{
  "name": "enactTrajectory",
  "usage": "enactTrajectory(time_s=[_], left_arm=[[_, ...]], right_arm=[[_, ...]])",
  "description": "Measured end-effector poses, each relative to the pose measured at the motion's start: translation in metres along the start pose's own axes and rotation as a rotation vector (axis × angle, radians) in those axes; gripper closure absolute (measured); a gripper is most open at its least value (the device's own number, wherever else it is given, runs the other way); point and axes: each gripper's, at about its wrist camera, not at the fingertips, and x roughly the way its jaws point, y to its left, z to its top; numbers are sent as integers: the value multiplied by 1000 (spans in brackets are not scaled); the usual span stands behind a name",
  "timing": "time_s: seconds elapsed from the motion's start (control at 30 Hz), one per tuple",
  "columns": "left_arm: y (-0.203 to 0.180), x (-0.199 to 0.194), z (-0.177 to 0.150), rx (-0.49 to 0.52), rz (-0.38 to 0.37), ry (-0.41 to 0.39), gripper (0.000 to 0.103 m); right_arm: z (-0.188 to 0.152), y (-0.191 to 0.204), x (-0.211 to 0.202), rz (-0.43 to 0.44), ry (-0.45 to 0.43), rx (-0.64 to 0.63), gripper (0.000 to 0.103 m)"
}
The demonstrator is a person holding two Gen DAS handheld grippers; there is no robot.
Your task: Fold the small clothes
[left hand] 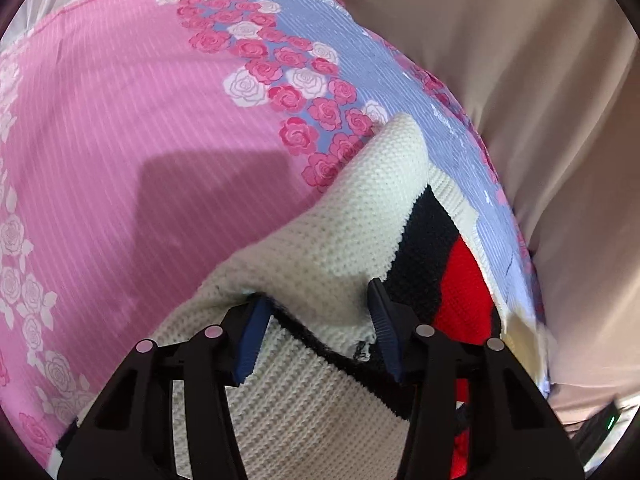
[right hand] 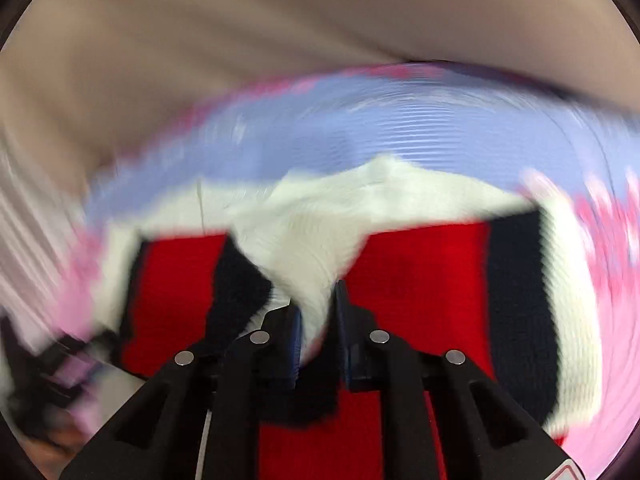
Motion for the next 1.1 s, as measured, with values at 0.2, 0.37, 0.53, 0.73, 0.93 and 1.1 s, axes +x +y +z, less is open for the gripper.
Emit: enactTrajectory(time_s=[0.2, 0.37, 0.53, 0.73, 0.93, 1.1], left_arm=[[18, -17, -9, -62, -46, 6, 48], [21, -8, -1, -133, -50, 2, 52], [20, -19, 21, -140, -69, -71, 94], [26, -42, 32, -105, -67, -163, 94], [42, -12, 13, -89, 25, -114, 94], [46, -6, 12, -64, 25, -108, 92]], right_arm=[[-45, -75, -20, -74, 73, 160, 66], [-31, -81, -16, 1, 26, 214, 35], [2, -74, 16, 37, 38, 203, 93], [25, -37, -68, 247, -185, 117, 94], [-19, -70, 20, 79, 96, 179, 94], [-20, -66, -8, 139, -16, 157, 94]])
